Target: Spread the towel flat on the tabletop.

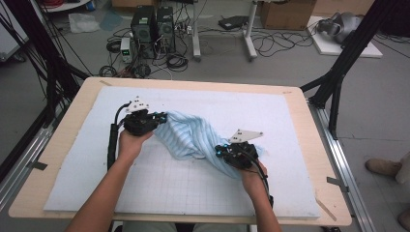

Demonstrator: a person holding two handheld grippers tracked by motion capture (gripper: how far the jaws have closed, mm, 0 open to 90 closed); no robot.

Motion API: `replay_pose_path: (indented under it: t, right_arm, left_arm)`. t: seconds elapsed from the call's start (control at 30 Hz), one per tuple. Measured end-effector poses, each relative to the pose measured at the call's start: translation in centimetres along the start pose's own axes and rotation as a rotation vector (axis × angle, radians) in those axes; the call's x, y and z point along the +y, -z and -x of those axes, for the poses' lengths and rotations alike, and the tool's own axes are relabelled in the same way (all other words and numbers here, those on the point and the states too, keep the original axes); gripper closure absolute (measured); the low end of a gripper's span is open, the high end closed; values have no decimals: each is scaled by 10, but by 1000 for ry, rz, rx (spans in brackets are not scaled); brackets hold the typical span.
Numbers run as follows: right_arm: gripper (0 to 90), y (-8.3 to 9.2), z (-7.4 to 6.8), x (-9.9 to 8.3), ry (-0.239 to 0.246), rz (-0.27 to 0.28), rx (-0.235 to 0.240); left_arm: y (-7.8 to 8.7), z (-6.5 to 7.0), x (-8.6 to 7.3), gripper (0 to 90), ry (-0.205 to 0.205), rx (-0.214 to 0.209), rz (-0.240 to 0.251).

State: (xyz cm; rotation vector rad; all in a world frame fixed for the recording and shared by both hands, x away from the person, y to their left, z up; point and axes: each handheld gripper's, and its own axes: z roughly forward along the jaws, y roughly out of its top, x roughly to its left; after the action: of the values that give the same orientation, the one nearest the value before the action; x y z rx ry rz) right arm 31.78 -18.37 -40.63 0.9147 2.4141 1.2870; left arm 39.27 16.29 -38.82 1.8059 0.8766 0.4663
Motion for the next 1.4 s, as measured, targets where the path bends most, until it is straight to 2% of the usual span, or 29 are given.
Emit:
replay_pose_path:
  t: [0.1, 0.17, 0.23, 0.3, 0.4, 0.47, 0.53, 0.57, 0.6, 0.63, 0.7, 0.8, 0.87, 0.93, 0.97, 1.03, 1.1, 1.13, 1.27, 1.3, 1.37, 1.4]
  right_arm:
    - [866, 5, -3, -4, -25, 41, 92]
    - [866, 6, -7, -7, -26, 48, 129]
    - [866, 7, -12, -9, -25, 51, 159]
    - [866, 7, -15, -9, -9, 48, 167]
    - [866, 5, -21, -9, -2, 39, 201]
    - [866, 4, -26, -10, 6, 38, 233]
    - [866, 3, -30, -11, 22, 31, 253]
    - [865, 2, -32, -12, 31, 20, 263]
    - [865, 2, -34, -14, 34, 7, 273]
    - [865, 1, -34, -16, 42, -2, 267]
    - [864, 1, -36, -19, 39, -25, 283]
    - [828, 3, -37, -19, 50, -8, 288]
    - [660, 7, -35, -16, 44, 25, 263]
    - [585, 13, -32, -10, 17, 69, 218]
    - [521, 15, -29, -6, 13, 87, 194]
    - [465, 20, -22, 0, -15, 122, 147]
    - [361, 22, -12, 6, -31, 158, 73]
    - [341, 23, -7, 8, -54, 168, 33]
    - [344, 23, 12, 14, -115, 178, -57]
    - [350, 21, 17, 15, -133, 164, -82]
    - [380, 13, 24, 18, -138, 108, -118]
    - [396, 8, 28, 19, -133, 82, -121]
  left_arm:
    - [4, 0, -4, 838, -6, 5, 1]
    - [6, -2, -9, 828, -9, 8, -3]
    - [8, -4, -14, 826, 1, 9, -4]
    - [15, -10, -24, 826, 16, 9, -6]
    - [21, -15, -31, 809, 34, -19, -15]
    - [27, -18, -35, 751, 43, 1, 2]
    - [32, -24, -36, 599, 95, 27, 15]
    - [32, -24, -36, 540, 95, 27, 15]
    - [38, -30, -37, 500, 133, 33, 39]
    - [41, -32, -38, 496, 137, 27, 51]
    - [46, -34, -37, 484, 131, 34, 69]
    - [49, -37, -37, 465, 128, 41, 94]
    - [50, -37, -37, 437, 127, 39, 102]
    - [49, -37, -37, 390, 129, 39, 109]
    - [50, -36, -37, 362, 123, 36, 120]
    - [51, -34, -38, 327, 105, 47, 127]
    - [51, -33, -38, 298, 100, 56, 130]
    - [52, -33, -40, 292, 96, 64, 122]
    - [53, -32, -42, 282, 82, 73, 111]
    - [53, -32, -42, 283, 82, 73, 111]
    - [53, -32, -42, 283, 80, 70, 111]
    - [53, -31, -42, 282, 81, 68, 117]
